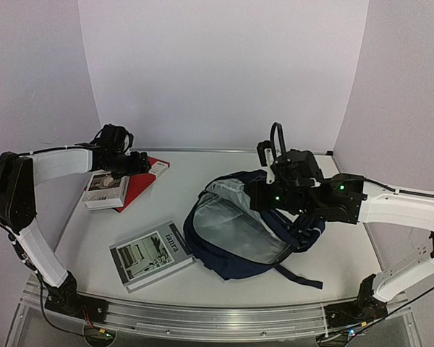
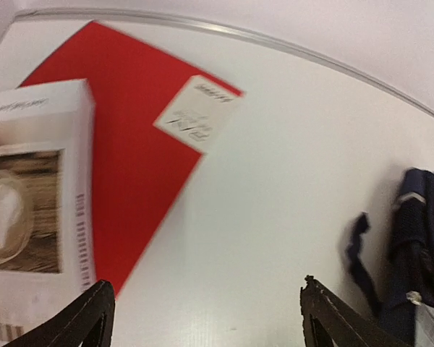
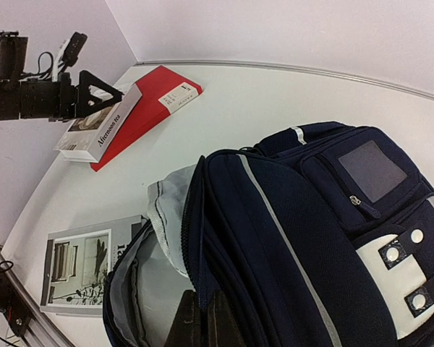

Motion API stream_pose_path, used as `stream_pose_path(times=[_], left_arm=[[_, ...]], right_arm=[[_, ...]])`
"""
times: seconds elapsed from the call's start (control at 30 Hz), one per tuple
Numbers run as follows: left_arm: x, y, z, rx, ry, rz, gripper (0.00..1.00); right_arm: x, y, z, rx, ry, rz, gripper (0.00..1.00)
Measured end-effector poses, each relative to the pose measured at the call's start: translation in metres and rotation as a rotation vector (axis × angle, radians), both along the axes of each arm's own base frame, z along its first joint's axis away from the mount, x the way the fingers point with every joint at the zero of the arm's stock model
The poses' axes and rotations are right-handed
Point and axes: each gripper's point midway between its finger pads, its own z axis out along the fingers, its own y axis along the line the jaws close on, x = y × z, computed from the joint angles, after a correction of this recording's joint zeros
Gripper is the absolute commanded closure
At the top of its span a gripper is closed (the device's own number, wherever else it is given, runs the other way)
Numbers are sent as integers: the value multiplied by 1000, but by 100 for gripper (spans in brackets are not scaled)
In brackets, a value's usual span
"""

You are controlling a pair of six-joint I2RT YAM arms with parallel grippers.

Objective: Pack the student bag
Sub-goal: Unzip the student bag at the center of the board, then pick up the book from the center of the board.

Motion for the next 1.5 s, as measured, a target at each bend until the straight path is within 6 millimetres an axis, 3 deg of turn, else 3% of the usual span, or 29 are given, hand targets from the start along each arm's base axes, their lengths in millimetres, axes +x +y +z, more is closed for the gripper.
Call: stream_pose_path(times=[0.1,0.23,0.3,0.4,0.5,0.6,0.73,0.97,1.13,1.27,1.5], left_arm=[[-9,58,-28,54,76,165,7],[-40,135,-58,31,175,378,6],[-52,165,-58,-26,180,463,5],[-59,196,-41,-108,122,548,5],[-55,203,-25,-200,55,548,8],[-52,214,-24,-298,26,551,14],[-51,226,-40,-420,34,555,22],[-47,215,-64,-532,73,518,34],[-43,214,-73,-553,81,507,33],[-43,214,-74,-550,70,506,25],[-60,221,-72,-500,45,567,22]], right_arm=[[1,-1,0,-1,-3,-5,100],[0,-1,-3,-6,0,-4,100],[-1,-1,-7,-12,4,-1,100],[-3,-1,-13,-19,11,4,100],[-3,-1,-16,-20,16,6,100],[-4,-1,-16,-18,17,8,100],[-4,0,-16,-12,16,10,100],[-4,0,-16,-6,20,9,100],[-4,0,-16,0,20,8,100],[-4,0,-16,0,20,8,100],[-5,1,-16,4,24,13,100]])
